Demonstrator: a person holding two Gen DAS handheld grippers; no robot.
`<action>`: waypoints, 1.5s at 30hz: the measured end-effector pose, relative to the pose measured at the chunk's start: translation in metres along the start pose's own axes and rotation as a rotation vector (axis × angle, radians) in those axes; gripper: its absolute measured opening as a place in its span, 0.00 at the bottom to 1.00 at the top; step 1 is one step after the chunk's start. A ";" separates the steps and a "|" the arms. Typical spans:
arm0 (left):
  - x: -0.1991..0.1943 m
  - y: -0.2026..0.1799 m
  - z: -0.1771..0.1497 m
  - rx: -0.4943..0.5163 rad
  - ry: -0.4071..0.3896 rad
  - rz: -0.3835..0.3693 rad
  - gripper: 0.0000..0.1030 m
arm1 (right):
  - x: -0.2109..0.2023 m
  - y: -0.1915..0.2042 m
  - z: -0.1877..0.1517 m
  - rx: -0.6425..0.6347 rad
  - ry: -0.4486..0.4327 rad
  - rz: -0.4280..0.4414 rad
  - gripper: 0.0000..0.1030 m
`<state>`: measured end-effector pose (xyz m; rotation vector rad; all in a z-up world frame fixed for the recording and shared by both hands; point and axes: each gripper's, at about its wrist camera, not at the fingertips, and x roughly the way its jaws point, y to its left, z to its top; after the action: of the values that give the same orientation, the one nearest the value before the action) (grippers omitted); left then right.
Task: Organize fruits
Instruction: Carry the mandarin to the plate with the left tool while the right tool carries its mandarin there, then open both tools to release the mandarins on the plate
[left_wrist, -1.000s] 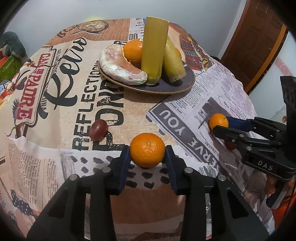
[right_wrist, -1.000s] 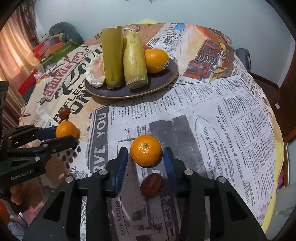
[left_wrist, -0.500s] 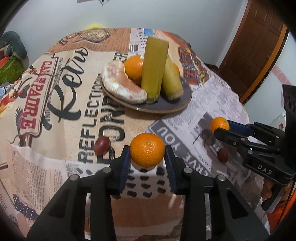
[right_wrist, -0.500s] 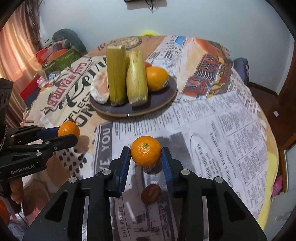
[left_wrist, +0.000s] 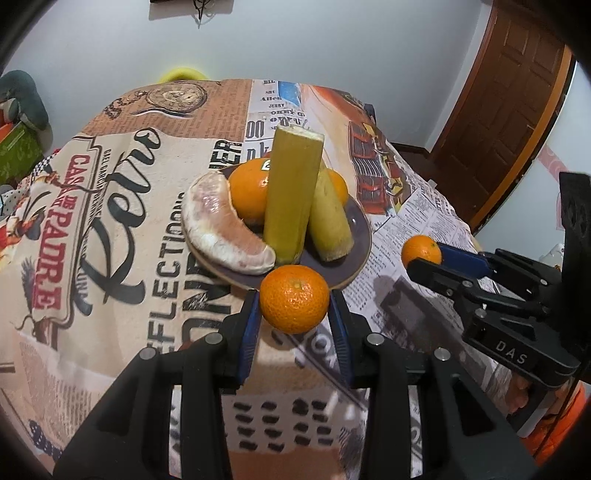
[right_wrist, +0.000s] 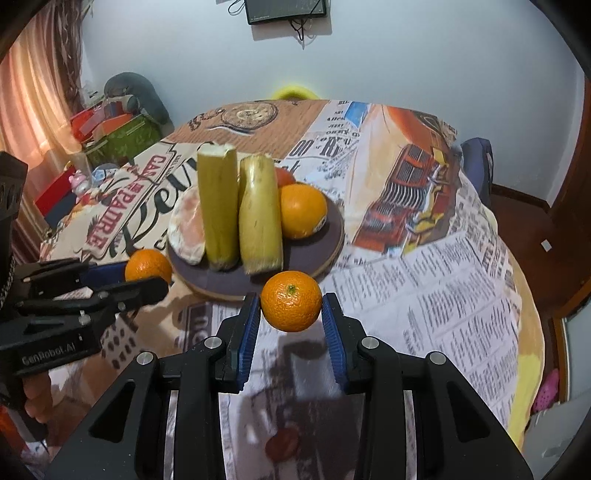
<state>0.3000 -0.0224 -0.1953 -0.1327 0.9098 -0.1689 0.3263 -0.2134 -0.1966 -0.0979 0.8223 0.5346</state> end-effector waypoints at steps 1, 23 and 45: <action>0.003 -0.001 0.001 0.003 0.001 0.000 0.36 | 0.001 -0.001 0.002 0.001 -0.002 0.001 0.31; 0.045 -0.005 0.014 -0.016 0.033 0.014 0.36 | 0.051 -0.011 0.028 -0.038 0.035 0.004 0.31; 0.023 -0.005 0.015 -0.021 0.006 0.025 0.43 | 0.029 -0.012 0.028 -0.025 0.024 -0.007 0.44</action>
<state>0.3250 -0.0316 -0.2032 -0.1400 0.9186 -0.1371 0.3670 -0.2035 -0.1995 -0.1306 0.8385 0.5381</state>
